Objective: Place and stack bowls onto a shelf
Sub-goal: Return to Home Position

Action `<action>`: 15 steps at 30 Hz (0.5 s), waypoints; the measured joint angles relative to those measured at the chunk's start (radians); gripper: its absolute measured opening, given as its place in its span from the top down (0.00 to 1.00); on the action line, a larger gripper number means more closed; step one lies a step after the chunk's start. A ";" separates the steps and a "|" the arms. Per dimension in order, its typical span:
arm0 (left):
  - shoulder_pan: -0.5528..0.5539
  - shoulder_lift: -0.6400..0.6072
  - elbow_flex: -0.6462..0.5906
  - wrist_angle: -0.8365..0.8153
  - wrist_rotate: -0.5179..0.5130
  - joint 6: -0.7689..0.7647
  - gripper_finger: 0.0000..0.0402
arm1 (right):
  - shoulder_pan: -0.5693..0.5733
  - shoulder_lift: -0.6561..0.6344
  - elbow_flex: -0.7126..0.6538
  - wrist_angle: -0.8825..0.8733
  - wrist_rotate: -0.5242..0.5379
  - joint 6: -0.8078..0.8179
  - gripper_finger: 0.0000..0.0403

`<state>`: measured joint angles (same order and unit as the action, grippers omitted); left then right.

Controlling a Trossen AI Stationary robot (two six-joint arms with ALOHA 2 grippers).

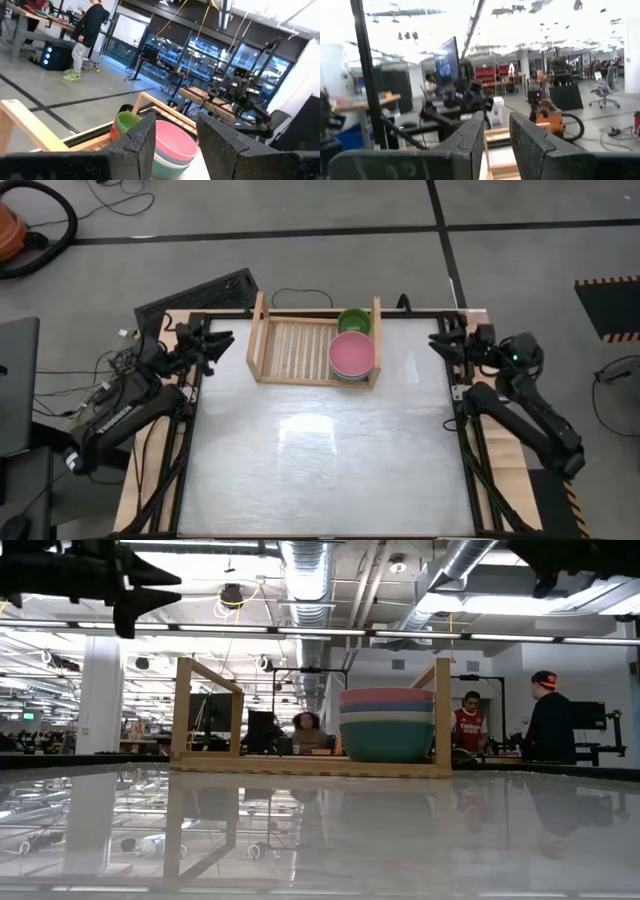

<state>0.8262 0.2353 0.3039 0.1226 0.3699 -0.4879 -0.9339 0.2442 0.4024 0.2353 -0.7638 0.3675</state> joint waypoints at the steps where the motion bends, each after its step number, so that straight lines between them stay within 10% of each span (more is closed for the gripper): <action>1: 0.000 -0.020 -0.012 0.000 0.006 -0.008 0.69 | 0.000 -0.025 -0.018 0.013 0.006 0.020 0.70; 15: -0.004 -0.232 -0.106 -0.134 0.144 -0.073 0.69 | 0.034 -0.234 -0.232 0.062 0.171 0.166 0.70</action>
<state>0.8223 0.0036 0.1978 -0.0117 0.5142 -0.5614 -0.9002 0.0098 0.1699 0.2973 -0.5928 0.5330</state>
